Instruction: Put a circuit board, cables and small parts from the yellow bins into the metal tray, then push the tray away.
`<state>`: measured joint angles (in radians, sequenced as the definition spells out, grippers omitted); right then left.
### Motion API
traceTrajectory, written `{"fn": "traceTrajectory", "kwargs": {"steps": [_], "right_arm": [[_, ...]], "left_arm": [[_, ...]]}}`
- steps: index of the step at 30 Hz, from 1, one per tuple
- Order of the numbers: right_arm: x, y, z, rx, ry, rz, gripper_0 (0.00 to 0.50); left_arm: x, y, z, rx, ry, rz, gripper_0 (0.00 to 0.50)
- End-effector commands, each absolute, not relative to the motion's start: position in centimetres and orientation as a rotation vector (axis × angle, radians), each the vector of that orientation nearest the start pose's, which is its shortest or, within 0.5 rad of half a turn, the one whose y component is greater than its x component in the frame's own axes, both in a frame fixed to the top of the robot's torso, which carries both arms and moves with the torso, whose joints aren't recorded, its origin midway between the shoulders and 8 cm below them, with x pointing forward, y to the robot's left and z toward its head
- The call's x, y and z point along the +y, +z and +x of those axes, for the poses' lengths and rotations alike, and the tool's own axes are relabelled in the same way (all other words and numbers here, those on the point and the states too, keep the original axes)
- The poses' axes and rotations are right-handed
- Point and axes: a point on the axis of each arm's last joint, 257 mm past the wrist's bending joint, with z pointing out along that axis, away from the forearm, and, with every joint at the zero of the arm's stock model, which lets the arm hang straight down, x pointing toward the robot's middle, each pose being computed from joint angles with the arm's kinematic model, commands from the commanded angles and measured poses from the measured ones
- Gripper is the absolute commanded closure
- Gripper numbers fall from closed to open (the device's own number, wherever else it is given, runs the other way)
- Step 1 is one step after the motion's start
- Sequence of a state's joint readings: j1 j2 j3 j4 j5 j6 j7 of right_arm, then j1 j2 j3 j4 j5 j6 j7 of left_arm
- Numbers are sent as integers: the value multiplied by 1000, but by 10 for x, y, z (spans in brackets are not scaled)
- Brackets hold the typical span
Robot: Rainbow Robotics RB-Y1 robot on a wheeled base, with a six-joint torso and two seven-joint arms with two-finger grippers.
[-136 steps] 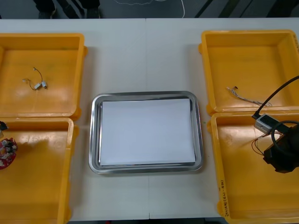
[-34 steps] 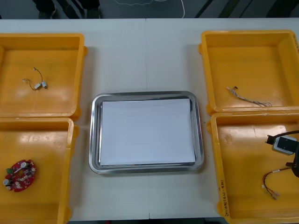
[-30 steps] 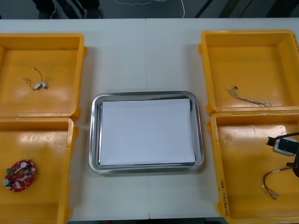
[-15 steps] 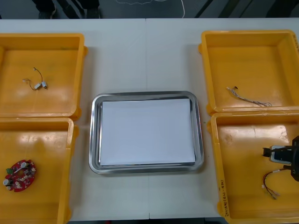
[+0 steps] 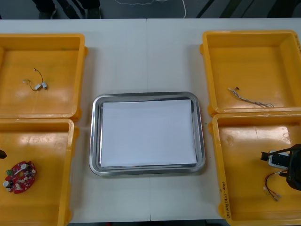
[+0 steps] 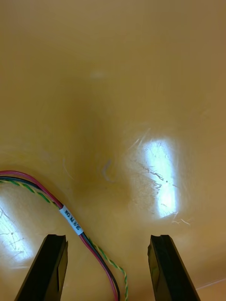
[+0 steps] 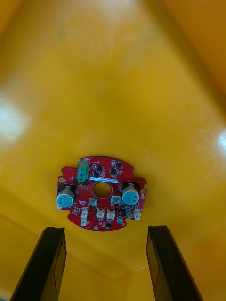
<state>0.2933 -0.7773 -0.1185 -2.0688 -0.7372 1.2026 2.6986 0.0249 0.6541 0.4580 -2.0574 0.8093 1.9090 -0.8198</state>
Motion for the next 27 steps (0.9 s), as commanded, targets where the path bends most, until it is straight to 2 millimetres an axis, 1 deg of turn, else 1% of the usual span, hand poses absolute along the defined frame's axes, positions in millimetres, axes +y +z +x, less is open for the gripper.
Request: {"fn": "traceTrajectory", "kwargs": {"steps": [1, 3, 6, 10, 13, 18, 22, 27], "right_arm": [[-397, -316, 345, 2145, -412, -1585, 0], [-397, -320, 343, 2155, -401, -1586, 0], [-393, -324, 343, 2154, -388, -1596, 0], [-389, -329, 342, 2148, -380, -1606, 0], [-387, -333, 341, 2152, -370, -1615, 0], [-384, -335, 342, 2148, -364, -1621, 0], [-380, -341, 342, 2149, -345, -1625, 0], [-377, -346, 344, 2141, -344, -1629, 0]], "left_arm": [[428, -250, 324, 2705, -154, -897, 0], [427, -254, 328, 2697, -158, -879, 0], [427, -261, 327, 2703, -155, -859, 0], [432, -267, 322, 2726, -133, -799, 0], [440, -270, 318, 2716, -126, -776, 0], [447, -273, 317, 2692, -116, -768, 0], [449, -279, 315, 2693, -110, -759, 0], [451, -288, 317, 2678, -116, -742, 0]]}}
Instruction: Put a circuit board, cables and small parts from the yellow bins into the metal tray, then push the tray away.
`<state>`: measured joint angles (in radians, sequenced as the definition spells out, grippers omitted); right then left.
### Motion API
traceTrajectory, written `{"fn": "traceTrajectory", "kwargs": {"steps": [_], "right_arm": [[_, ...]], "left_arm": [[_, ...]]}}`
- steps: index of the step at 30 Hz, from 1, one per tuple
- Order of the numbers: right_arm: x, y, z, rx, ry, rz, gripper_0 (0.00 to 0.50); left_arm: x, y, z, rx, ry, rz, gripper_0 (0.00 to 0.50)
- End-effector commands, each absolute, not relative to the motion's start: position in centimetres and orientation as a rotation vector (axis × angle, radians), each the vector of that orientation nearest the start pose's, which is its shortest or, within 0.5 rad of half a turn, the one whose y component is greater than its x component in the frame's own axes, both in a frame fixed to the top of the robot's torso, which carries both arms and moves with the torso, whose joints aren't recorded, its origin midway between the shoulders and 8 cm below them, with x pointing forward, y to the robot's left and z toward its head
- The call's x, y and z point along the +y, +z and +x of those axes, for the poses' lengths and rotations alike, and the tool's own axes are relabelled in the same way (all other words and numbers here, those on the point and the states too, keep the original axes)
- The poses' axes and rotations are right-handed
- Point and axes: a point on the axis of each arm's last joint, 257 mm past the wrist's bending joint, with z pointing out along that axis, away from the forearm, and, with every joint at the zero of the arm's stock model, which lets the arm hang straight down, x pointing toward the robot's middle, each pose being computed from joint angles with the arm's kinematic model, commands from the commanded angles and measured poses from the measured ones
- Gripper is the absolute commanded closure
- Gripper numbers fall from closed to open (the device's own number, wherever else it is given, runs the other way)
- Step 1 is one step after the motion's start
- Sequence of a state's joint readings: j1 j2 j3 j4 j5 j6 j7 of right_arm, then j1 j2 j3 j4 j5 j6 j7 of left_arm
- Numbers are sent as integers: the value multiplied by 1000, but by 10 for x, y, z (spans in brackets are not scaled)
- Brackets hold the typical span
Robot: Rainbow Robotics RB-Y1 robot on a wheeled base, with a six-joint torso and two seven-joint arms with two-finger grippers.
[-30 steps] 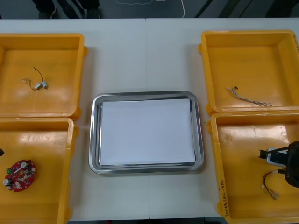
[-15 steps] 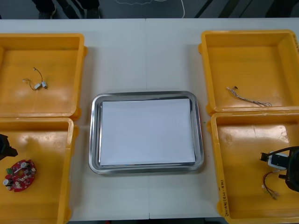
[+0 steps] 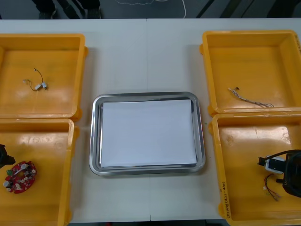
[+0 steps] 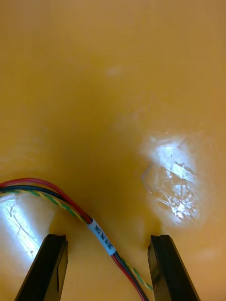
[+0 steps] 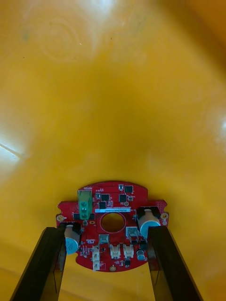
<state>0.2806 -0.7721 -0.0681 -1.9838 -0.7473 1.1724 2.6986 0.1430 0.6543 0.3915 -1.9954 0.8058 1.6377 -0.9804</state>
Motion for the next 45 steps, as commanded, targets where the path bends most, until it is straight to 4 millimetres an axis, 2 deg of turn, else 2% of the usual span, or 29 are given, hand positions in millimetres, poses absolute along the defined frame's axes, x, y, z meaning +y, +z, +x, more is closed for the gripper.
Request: {"fn": "traceTrajectory", "kwargs": {"steps": [1, 8, 12, 14, 15, 16, 17, 19, 21, 32, 38, 45], "right_arm": [[-376, -347, 344, 2138, -343, -1629, 0], [-376, -354, 344, 2145, -338, -1628, 0], [-380, -355, 346, 2148, -345, -1614, 9], [-380, -356, 346, 2150, -344, -1614, 137], [-380, -355, 347, 2147, -346, -1613, 169], [-380, -355, 347, 2147, -348, -1613, 255], [-381, -356, 347, 2149, -348, -1613, 292], [-380, -356, 347, 2150, -343, -1611, 421], [-380, -356, 347, 2150, -343, -1611, 500], [-376, -345, 355, 2124, -329, -1604, 500], [-375, -318, 366, 2104, -306, -1585, 500], [-379, -278, 368, 2111, -284, -1587, 500]], "left_arm": [[451, -291, 319, 2678, -117, -724, 0], [457, -302, 328, 2665, -121, -664, 0], [456, -304, 327, 2673, -116, -653, 0], [454, -307, 326, 2683, -115, -645, 0], [453, -307, 326, 2684, -114, -642, 0], [452, -309, 325, 2689, -113, -640, 0], [452, -310, 324, 2692, -112, -639, 0], [451, -312, 323, 2698, -110, -638, 0], [450, -315, 320, 2706, -112, -641, 0], [450, -322, 313, 2717, -105, -647, 0], [451, -323, 312, 2721, -99, -639, 0], [445, -329, 312, 2715, -116, -645, 0]]}}
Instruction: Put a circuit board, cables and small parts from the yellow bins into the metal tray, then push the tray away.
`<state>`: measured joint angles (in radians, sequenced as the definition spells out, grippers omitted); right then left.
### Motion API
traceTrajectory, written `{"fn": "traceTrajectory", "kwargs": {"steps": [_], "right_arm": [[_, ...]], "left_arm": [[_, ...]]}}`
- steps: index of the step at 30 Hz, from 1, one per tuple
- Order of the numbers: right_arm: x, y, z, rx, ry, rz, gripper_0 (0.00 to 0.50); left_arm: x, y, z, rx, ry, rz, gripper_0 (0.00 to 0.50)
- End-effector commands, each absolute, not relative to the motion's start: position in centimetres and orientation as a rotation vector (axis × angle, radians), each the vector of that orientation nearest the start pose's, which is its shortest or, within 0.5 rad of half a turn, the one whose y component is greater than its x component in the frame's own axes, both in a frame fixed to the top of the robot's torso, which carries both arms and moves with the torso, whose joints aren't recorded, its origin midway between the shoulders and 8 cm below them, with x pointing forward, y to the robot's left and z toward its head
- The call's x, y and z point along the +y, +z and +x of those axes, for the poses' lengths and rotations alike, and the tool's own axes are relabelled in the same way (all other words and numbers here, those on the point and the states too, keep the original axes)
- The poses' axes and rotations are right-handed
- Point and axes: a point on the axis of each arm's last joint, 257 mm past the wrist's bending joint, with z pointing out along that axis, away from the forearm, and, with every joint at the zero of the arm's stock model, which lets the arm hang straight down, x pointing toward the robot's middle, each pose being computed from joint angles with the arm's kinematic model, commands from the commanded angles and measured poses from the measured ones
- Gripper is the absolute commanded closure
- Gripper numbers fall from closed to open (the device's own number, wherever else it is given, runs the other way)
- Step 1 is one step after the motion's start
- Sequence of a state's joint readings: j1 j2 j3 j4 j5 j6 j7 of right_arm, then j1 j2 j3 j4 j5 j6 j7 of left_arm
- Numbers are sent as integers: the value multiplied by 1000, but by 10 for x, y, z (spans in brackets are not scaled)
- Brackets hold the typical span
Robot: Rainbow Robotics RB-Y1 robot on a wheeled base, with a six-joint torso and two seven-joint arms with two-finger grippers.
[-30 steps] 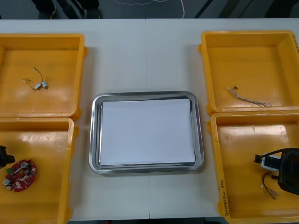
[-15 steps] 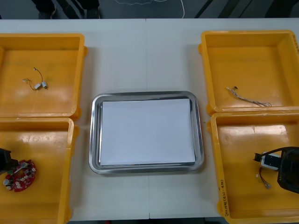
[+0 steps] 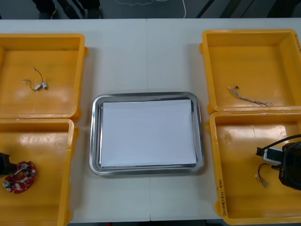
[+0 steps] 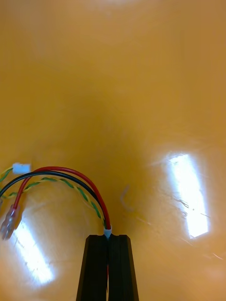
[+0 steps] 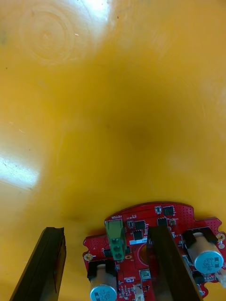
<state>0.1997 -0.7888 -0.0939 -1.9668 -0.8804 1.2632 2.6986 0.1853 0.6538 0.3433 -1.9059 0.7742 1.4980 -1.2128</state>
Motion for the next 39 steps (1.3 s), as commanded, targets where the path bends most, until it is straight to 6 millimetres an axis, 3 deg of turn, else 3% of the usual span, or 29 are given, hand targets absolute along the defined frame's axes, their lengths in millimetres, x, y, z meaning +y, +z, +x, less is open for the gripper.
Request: {"fn": "traceTrajectory", "kwargs": {"steps": [1, 9, 19, 27, 30, 31, 32, 34, 39], "right_arm": [[-379, -275, 367, 2113, -279, -1596, 500], [-376, -235, 359, 2075, -333, -1715, 500], [-354, -194, 340, 2329, -294, -1418, 500], [-333, -178, 334, 2471, -157, -1161, 500], [-329, -175, 335, 2505, -131, -1087, 500], [-326, -174, 335, 2519, -123, -1061, 500], [-324, -173, 336, 2535, -115, -1028, 500], [-320, -171, 337, 2560, -103, -978, 500], [-307, -168, 342, 2624, -75, -825, 500]], "left_arm": [[445, -329, 313, 2713, -112, -646, 0], [446, -331, 312, 2715, -105, -641, 0], [442, -334, 312, 2711, -114, -649, 41], [438, -336, 313, 2711, -127, -653, 95], [437, -337, 313, 2709, -132, -660, 164], [438, -337, 312, 2712, -129, -659, 250], [437, -337, 312, 2709, -132, -657, 378], [438, -337, 312, 2711, -129, -656, 490], [438, -337, 312, 2712, -126, -654, 500]]}}
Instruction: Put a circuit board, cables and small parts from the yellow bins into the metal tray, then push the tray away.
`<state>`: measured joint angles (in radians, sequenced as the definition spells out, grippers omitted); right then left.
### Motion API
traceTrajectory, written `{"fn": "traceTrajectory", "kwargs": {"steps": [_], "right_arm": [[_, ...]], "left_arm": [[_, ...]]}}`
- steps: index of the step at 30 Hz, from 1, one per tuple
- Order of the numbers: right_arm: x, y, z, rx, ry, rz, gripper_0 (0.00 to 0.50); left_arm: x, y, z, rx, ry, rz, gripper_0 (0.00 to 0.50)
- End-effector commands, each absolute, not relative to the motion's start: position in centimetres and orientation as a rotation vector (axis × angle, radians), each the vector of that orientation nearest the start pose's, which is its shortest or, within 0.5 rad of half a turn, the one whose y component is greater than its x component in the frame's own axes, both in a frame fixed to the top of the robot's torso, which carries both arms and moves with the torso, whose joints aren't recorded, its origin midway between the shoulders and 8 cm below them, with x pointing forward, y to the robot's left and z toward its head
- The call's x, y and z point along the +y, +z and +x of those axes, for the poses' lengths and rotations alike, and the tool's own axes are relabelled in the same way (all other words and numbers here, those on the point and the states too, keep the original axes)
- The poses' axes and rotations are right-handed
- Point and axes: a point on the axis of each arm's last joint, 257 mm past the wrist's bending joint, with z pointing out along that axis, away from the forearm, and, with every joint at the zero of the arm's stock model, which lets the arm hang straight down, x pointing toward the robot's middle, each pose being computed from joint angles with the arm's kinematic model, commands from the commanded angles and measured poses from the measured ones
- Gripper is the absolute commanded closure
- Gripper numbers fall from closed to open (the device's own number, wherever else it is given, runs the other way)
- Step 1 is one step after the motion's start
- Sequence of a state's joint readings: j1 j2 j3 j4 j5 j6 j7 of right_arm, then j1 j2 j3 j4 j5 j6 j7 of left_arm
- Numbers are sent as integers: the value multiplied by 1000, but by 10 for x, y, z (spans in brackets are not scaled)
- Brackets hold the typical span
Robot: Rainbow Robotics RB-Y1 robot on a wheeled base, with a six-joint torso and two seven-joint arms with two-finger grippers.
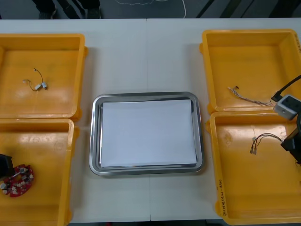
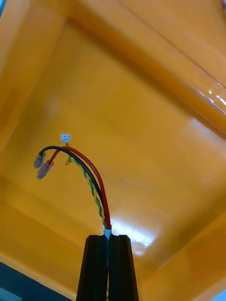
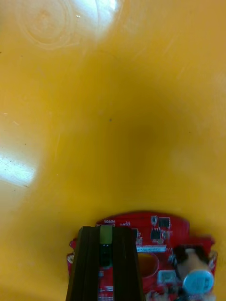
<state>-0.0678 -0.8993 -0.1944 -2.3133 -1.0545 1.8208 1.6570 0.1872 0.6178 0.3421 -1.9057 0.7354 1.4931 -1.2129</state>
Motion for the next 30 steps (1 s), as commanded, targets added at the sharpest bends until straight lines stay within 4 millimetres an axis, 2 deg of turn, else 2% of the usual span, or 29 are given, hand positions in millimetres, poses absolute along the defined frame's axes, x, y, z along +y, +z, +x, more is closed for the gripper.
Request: {"fn": "traceTrajectory", "kwargs": {"steps": [1, 6, 13, 14, 17, 28, 30], "right_arm": [[-306, -168, 342, 2630, -75, -810, 500], [-294, -164, 346, 2684, -48, -650, 500], [-278, -161, 349, 2744, 41, -449, 500], [-278, -161, 349, 2744, 41, -449, 500], [-272, -156, 350, 2770, 97, -354, 500], [-255, -153, 360, 2786, 98, -184, 500], [-252, -155, 361, 2788, 101, -147, 500]], "left_arm": [[438, -337, 312, 2712, -124, -653, 500], [437, -327, 318, 2694, -120, -629, 500], [438, -285, 323, 2651, -100, -588, 500], [438, -285, 323, 2651, -100, -588, 500], [437, -261, 320, 2648, -71, -566, 500], [431, -207, 305, 2676, 19, -485, 500], [429, -196, 312, 2651, 25, -463, 500]]}}
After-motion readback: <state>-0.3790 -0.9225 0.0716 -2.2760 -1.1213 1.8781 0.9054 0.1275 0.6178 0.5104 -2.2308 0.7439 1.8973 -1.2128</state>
